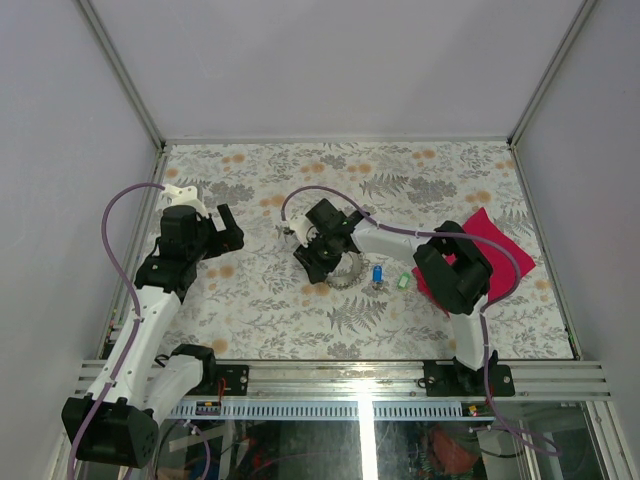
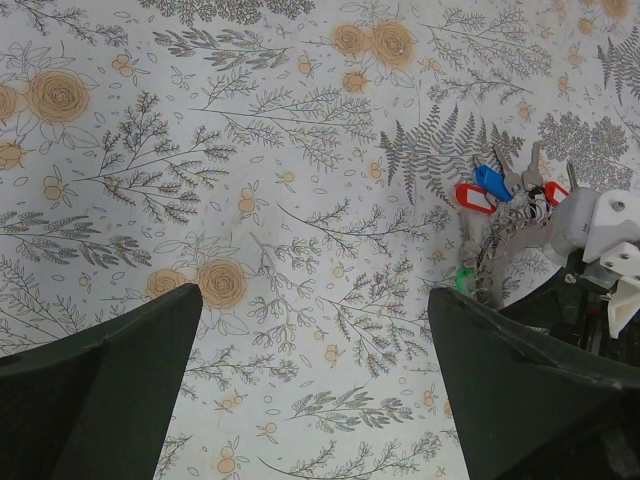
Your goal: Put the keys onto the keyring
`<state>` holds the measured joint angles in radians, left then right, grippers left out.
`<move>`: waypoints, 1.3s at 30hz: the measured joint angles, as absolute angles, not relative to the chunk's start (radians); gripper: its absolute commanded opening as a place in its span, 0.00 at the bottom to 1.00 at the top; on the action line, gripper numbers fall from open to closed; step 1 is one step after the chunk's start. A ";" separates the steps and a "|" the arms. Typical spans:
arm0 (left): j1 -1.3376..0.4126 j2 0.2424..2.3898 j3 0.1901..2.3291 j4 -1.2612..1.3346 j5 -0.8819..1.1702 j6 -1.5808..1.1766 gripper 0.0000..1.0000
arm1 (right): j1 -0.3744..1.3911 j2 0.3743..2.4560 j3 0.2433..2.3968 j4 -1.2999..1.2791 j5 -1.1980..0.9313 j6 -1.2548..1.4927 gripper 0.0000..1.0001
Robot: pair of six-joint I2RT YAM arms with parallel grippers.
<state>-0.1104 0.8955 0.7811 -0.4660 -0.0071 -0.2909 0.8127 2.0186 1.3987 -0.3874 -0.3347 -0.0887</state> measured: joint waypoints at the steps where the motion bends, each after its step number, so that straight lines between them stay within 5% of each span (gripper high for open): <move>1: -0.110 0.896 0.781 -0.466 -0.007 -0.291 1.00 | 0.813 2.022 1.402 -0.388 -0.337 -0.090 0.50; 9: -0.110 0.896 0.781 -0.466 -0.007 -0.290 1.00 | 0.813 2.030 1.410 -0.389 -0.345 -0.099 0.38; 22: -0.110 0.893 0.781 -0.466 -0.007 -0.290 1.00 | 0.813 2.032 1.409 -0.398 -0.362 -0.105 0.00; 39: -0.110 0.757 0.769 -0.404 0.170 -0.297 0.96 | 0.813 1.658 1.322 -0.296 -0.415 -0.141 0.00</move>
<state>-0.1104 0.7574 0.7692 -0.4038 0.1696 -0.2966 0.8127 1.6581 1.3220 -0.2962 -0.4152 -0.1413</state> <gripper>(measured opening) 0.996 0.011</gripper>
